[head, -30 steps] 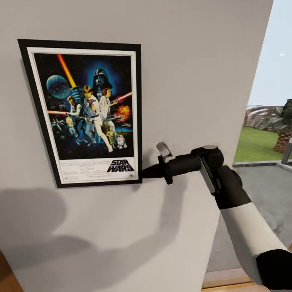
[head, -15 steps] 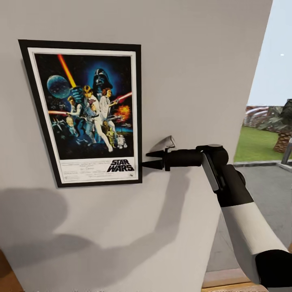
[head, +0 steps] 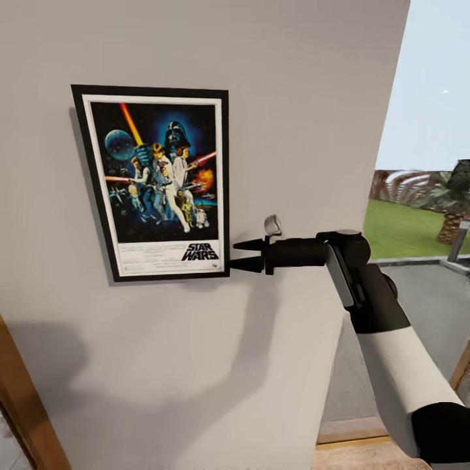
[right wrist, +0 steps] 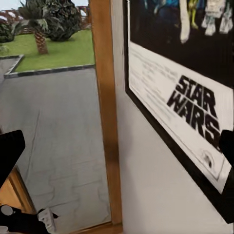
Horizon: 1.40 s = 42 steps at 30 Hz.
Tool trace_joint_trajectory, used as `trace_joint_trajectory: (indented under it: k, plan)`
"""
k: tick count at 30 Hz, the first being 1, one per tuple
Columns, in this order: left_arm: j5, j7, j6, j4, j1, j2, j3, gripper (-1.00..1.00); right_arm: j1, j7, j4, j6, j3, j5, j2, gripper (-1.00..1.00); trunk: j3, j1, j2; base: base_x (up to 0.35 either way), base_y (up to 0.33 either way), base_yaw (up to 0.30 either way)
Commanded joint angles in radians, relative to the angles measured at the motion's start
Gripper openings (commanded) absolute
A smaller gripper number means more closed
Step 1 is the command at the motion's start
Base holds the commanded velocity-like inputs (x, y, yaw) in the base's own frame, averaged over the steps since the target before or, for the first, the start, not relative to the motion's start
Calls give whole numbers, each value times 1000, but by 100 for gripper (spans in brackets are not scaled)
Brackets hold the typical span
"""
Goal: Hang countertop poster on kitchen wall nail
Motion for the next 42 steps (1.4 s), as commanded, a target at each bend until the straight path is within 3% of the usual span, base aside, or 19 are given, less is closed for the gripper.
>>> trace_joint_trajectory:
  k: [1,5,8,11,12,13,18,20,22,23,24,26,27,29,31,32,36,37,42]
  plan:
    - [3,-8,-1,-1,0,-1,4,100,2,-1,-9,5,3,-5,-1,100,0,0,-1,-314,0,0]
    - [4,-8,-1,-1,1,-1,4,100,16,4,-45,0,4,-6,-5,100,0,0,-1,-260,0,0]
    - [4,-9,0,-1,0,0,4,100,78,36,-90,-10,4,-5,-7,100,0,0,-1,-101,0,0]
    - [4,-9,0,-1,1,1,4,100,179,73,-116,-68,3,-2,-18,100,0,0,-1,-41,0,0]
    - [4,-9,0,-1,0,1,5,100,245,83,-121,-119,3,-1,-32,100,0,0,-1,-21,0,0]
    - [4,-9,0,-1,0,1,5,100,367,91,-119,-210,2,2,-54,100,0,0,-1,-11,0,0]
    - [4,-9,0,-1,0,1,5,100,594,96,-53,-420,-3,4,-80,100,0,0,-1,-5,0,0]
    - [4,-9,0,-1,0,1,5,100,666,96,49,-509,-11,5,-90,100,0,0,-1,-2,0,0]
    - [4,-9,0,-1,0,1,5,100,696,97,139,-561,-14,5,-98,100,0,0,-1,-1,0,0]
    - [4,-9,0,-1,1,1,5,100,714,95,256,-621,-17,5,-104,100,0,0,-1,0,0,0]
    - [4,-9,0,-1,0,1,5,100,737,84,505,-733,-20,6,-113,100,0,0,-1,0,0,0]
    - [4,-9,0,-1,0,1,5,100,743,57,639,-779,-21,6,-124,100,0,0,-1,0,0,0]
    - [4,-9,0,-1,0,1,4,100,748,-93,934,-894,-22,4,-142,100,0,0,-1,0,0,0]
    - [3,-9,0,-1,0,0,4,100,748,-242,1054,-926,-22,3,-144,100,0,0,-1,0,0,0]
    - [3,-8,0,0,0,0,4,100,748,-323,1096,-934,-22,2,-144,100,0,0,-1,0,0,0]
    - [3,-8,0,0,0,0,4,100,748,-404,1127,-939,-22,1,-142,100,0,0,-1,0,0,0]
    - [2,-8,1,1,0,-1,3,100,748,-557,1161,-944,-22,-1,-134,100,1,0,-1,0,0,0]
    - [2,-8,1,2,0,-1,3,100,748,-623,1170,-945,-22,-2,-127,100,2,0,-1,0,0,0]
    - [1,-8,2,3,0,-1,0,100,748,-779,1182,-947,-22,-36,-114,100,8,0,-1,0,0,0]
